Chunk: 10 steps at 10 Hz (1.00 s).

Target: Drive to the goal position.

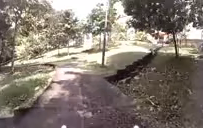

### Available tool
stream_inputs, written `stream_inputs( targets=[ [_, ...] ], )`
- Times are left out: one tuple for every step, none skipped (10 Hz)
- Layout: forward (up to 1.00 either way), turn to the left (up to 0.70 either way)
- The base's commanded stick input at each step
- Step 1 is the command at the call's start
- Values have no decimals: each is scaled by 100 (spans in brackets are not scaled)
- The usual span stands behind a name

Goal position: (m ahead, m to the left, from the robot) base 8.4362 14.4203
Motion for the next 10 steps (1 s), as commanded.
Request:
stream_inputs(
  targets=[
    [45,27],
    [45,27],
    [45,27],
    [45,27],
    [45,27],
    [45,27],
    [45,27],
    [45,27],
    [45,27],
    [45,24]
  ],
)
